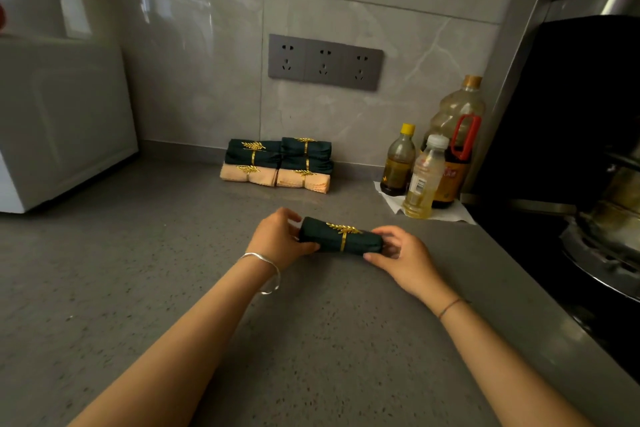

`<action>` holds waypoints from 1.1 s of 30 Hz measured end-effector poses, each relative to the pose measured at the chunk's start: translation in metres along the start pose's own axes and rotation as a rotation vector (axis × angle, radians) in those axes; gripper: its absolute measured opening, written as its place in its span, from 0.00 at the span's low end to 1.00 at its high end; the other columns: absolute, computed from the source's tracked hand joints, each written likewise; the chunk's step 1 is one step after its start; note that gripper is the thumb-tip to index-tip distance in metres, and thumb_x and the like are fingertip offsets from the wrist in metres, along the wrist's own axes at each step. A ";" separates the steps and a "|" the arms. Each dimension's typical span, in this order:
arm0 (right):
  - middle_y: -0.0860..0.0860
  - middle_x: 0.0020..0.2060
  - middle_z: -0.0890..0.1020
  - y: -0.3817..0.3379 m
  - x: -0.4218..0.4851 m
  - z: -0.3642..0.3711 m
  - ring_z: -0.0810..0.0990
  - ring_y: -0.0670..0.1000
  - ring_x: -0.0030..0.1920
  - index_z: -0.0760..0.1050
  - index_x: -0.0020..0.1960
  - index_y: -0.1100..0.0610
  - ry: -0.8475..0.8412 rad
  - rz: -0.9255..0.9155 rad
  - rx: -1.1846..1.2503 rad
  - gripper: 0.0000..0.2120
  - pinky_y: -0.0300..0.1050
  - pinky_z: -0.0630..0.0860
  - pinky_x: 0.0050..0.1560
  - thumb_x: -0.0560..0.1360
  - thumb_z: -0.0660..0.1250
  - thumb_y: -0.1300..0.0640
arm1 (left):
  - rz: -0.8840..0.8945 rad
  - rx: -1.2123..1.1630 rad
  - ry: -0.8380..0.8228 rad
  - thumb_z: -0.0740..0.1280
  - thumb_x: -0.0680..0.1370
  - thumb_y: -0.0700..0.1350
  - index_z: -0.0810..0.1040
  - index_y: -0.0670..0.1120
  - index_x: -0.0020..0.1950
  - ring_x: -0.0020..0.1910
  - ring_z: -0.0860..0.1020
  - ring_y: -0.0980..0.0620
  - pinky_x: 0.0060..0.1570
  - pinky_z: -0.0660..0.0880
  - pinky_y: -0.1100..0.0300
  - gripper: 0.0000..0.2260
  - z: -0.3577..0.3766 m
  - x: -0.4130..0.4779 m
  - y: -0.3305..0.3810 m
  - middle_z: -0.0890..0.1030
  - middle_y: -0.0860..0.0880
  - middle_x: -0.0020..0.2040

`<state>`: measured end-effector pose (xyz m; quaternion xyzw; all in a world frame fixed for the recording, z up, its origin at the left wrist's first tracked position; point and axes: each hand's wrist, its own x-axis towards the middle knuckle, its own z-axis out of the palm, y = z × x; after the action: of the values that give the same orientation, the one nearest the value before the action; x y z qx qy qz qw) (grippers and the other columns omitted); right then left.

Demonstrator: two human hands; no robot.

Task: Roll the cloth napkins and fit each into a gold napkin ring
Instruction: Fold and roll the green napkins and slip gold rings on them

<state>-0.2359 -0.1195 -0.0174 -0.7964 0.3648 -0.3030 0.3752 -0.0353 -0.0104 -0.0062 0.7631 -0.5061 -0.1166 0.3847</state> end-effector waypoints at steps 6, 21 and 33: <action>0.50 0.50 0.81 -0.033 0.033 0.018 0.80 0.49 0.52 0.75 0.53 0.51 0.070 -0.139 0.139 0.18 0.37 0.75 0.52 0.68 0.73 0.67 | 0.158 -0.031 0.064 0.71 0.73 0.45 0.66 0.48 0.69 0.49 0.77 0.55 0.53 0.75 0.62 0.26 -0.041 0.008 -0.015 0.79 0.49 0.54; 0.49 0.48 0.82 -0.089 0.118 0.083 0.80 0.45 0.50 0.76 0.52 0.54 -0.096 -0.238 0.281 0.15 0.29 0.76 0.46 0.68 0.73 0.65 | 0.275 -0.174 -0.019 0.73 0.70 0.44 0.74 0.51 0.61 0.51 0.79 0.57 0.50 0.77 0.66 0.20 -0.125 0.065 -0.070 0.78 0.54 0.54; 0.45 0.52 0.81 -0.104 0.113 0.069 0.79 0.42 0.52 0.79 0.58 0.50 -0.257 -0.349 0.006 0.21 0.35 0.75 0.52 0.66 0.76 0.52 | 0.383 -0.254 -0.005 0.70 0.72 0.40 0.75 0.56 0.54 0.42 0.82 0.53 0.46 0.80 0.62 0.15 -0.110 0.052 -0.054 0.82 0.51 0.47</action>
<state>-0.0843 -0.1378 0.0542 -0.8785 0.1694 -0.2605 0.3629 0.0873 0.0065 0.0411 0.5982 -0.6239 -0.1060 0.4916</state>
